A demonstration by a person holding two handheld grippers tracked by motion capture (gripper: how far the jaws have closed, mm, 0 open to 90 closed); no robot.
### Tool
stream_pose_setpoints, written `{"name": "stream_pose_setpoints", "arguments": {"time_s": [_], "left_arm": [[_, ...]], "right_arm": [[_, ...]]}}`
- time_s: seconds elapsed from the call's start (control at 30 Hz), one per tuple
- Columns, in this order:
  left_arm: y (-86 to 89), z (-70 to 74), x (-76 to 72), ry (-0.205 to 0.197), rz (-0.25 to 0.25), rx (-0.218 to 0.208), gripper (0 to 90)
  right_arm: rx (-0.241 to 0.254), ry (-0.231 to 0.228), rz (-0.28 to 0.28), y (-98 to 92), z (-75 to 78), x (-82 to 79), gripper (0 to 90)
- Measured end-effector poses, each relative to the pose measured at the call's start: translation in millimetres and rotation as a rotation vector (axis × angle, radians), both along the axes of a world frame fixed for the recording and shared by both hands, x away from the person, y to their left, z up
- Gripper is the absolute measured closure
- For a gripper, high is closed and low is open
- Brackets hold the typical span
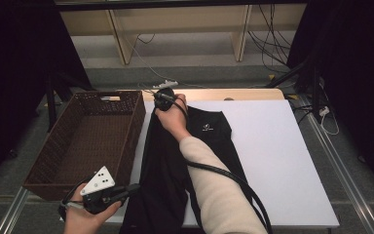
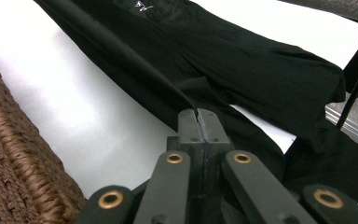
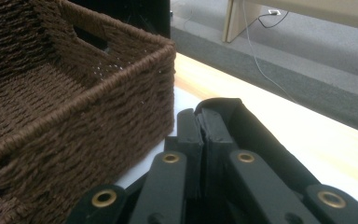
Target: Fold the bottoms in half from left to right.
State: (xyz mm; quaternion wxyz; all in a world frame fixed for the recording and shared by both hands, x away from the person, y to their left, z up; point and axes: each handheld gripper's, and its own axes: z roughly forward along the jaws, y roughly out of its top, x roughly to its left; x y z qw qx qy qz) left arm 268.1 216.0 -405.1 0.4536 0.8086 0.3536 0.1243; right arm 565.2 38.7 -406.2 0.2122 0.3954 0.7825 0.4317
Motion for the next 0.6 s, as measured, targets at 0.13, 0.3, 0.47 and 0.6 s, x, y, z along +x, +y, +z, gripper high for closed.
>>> {"name": "stream_pose_setpoints", "arguments": {"time_s": [0.13,0.3,0.47,0.6], "left_arm": [[1.9,1.6,-0.5,-0.004,0.005,-0.002,89.4],[3.7,1.5,-0.4,-0.004,0.009,-0.004,89.4],[5.1,2.2,-0.3,-0.006,0.015,-0.005,89.4],[5.5,2.6,-0.8,-0.011,0.017,-0.006,89.4]], "right_arm": [[0.003,-0.001,0.004,2.8,1.6,0.2,88.1],[0.004,-0.002,0.004,4.9,3.4,0.5,88.2],[0.005,-0.006,0.006,6.0,4.9,1.0,88.2],[0.004,-0.014,0.008,6.4,6.2,1.3,88.2]]}}
